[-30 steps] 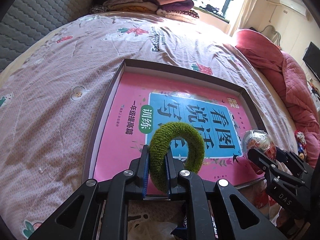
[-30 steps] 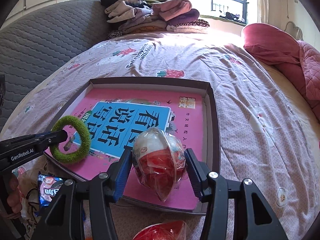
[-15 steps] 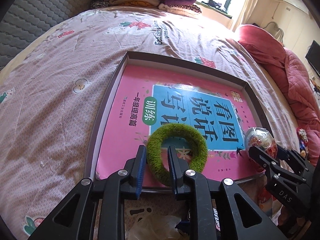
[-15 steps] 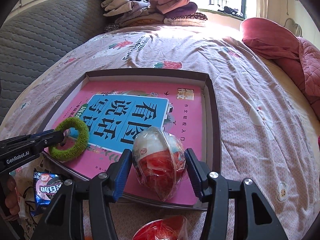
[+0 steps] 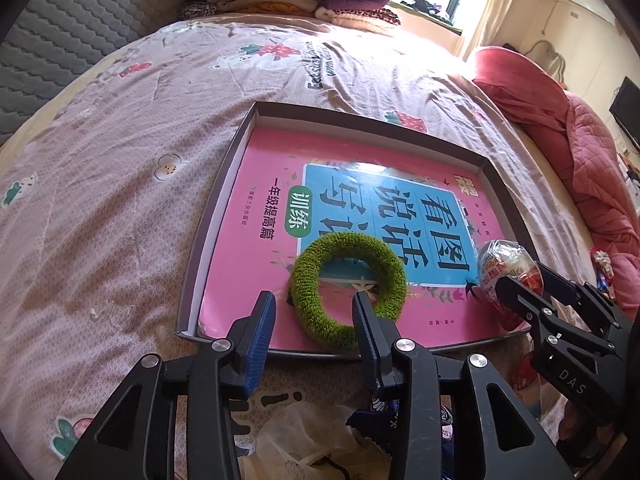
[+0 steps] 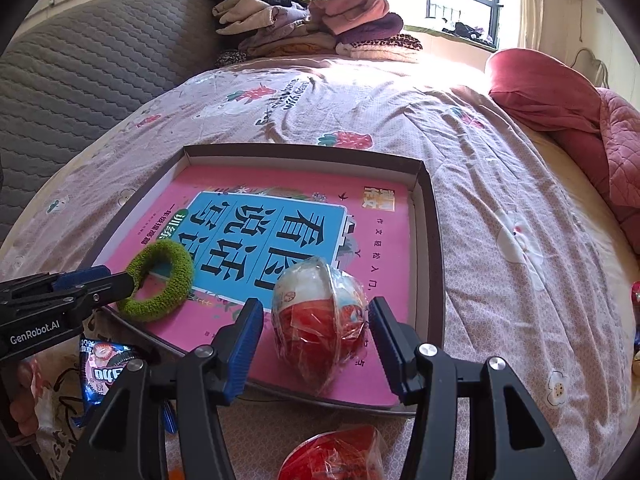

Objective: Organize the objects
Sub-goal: 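Open the left tool to drop the ring while the right tool releases the bagged ball in the tray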

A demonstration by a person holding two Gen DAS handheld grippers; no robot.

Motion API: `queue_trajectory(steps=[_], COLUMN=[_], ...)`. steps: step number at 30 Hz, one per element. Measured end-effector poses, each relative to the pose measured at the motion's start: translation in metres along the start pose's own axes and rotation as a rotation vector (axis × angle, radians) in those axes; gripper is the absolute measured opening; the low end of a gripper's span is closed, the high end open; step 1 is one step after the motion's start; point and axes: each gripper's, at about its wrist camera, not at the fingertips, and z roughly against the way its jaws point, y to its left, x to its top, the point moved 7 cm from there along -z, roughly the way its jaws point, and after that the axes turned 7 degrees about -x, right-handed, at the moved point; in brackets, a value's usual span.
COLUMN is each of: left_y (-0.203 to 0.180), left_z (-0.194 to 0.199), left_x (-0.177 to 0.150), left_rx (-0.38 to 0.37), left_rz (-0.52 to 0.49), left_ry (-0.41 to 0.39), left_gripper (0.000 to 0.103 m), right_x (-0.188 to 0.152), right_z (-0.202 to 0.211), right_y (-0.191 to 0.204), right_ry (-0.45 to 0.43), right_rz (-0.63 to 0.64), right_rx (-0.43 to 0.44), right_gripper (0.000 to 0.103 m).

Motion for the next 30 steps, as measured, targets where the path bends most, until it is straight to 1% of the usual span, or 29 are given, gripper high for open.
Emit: queue_trajectory(steps=[6,14,15,17,23,30], left_y=[-0.001,-0.004,-0.005,-0.007,-0.01,-0.012], left_z=[0.011,0.029,0.032,0.037,0.054,0.07], left_x=[-0.001,-0.001,-0.001,-0.001,-0.003,-0.012], left_rx=[0.021,0.026,0.024,0.024,0.021,0.012], left_rz=[-0.009,-0.015,-0.014,-0.017,-0.017,-0.023], left_ry=[-0.021,-0.05,-0.054,-0.063,-0.089,-0.106], left_gripper=[0.042,0.043,0.043,0.052,0.052,0.052], right_x=[0.004,0.011,0.012,0.014,0.017,0.012], right_z=[0.011,0.033,0.037,0.045,0.072,0.097], right_y=[-0.001,0.002,0.002,0.003,0.006,0.014], right_ry=[-0.031,-0.087,-0.094,-0.112,-0.177,-0.213], right_rz=[0.0,0.002,0.001,0.001,0.002,-0.008], right_rx=[-0.002,0.005,0.011,0.013,0.015,0.034], right_gripper=[0.056,0.056,0.056,0.056,0.057,0.058])
